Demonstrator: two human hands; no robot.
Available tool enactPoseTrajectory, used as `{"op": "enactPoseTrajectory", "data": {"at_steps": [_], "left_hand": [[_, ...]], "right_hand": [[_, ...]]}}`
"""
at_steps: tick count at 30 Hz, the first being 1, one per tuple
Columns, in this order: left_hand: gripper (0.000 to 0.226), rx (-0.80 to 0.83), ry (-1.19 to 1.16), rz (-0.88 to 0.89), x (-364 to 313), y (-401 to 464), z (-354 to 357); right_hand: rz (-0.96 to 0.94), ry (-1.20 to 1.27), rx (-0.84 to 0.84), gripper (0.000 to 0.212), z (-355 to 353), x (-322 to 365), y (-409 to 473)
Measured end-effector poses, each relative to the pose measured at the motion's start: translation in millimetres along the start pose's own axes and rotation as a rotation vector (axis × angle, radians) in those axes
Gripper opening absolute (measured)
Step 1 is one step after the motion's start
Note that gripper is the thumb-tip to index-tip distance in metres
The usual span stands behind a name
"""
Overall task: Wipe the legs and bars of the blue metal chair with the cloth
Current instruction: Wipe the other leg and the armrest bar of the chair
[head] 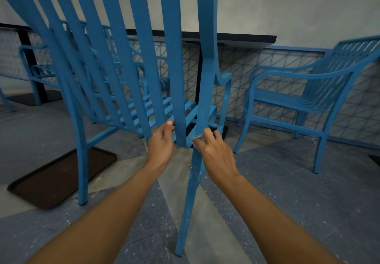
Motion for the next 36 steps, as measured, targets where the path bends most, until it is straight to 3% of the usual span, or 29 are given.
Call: {"op": "enactPoseTrajectory", "data": {"at_steps": [5, 9, 13, 19, 25, 30, 33, 36], "left_hand": [[0.041, 0.009, 0.006, -0.006, -3, -1, 0], [0.041, 0.023, 0.000, -0.018, -1, 0, 0], [0.043, 0.025, -0.003, -0.014, 0, 0, -1], [0.043, 0.020, -0.011, -0.016, 0, 0, -1], [0.042, 0.028, 0.006, -0.015, 2, 0, -1], [0.042, 0.032, 0.014, -0.020, 2, -1, 0], [0.043, 0.039, 0.017, -0.015, 2, -1, 0], [0.042, 0.044, 0.021, -0.008, 3, -1, 0]], "right_hand": [[0.124, 0.236, 0.112, 0.018, 14, -25, -11], [0.209, 0.502, -0.209, 0.020, -22, -47, -15], [0.104, 0.432, -0.374, 0.032, -58, -32, 6], [0.070, 0.175, -0.191, 0.054, -38, -14, 38], [0.051, 0.169, -0.113, 0.042, -17, -18, 17], [0.058, 0.204, 0.061, 0.012, 12, -20, -9], [0.161, 0.347, 0.088, 0.013, 25, -37, -25], [0.380, 0.651, -0.024, 0.019, 30, -62, -39]]}}
Point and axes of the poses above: each hand's wrist, its own y-axis towards the middle knuckle, its own z-axis out of the palm, x = y × z, the point moved 9 cm from there along y, towards the middle knuckle, and after that the axes turned 4 degrees about x, right-handed, at the moved point
